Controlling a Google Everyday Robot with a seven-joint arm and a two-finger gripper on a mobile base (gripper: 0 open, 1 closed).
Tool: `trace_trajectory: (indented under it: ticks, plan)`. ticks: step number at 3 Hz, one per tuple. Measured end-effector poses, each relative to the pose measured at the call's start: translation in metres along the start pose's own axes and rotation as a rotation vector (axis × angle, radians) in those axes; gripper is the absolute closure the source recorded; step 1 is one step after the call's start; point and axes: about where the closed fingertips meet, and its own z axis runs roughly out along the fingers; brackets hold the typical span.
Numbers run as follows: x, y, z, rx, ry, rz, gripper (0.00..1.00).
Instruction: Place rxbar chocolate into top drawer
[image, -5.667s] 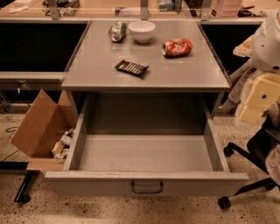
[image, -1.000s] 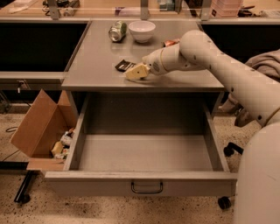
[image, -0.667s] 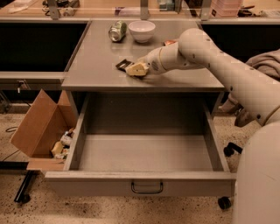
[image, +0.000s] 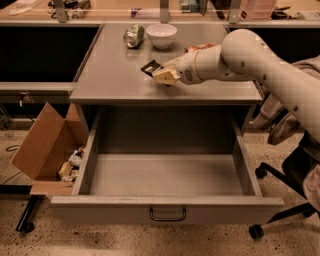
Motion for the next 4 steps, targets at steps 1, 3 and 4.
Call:
trace_trajectory:
  ticks: [1, 3, 4]
  plan:
    - [-0.019, 0.022, -0.043, -0.036, -0.057, -0.085, 1.00]
    - [-0.002, 0.037, -0.033, -0.106, -0.013, -0.114, 1.00]
    - [0.029, 0.067, -0.039, -0.163, 0.053, -0.167, 1.00]
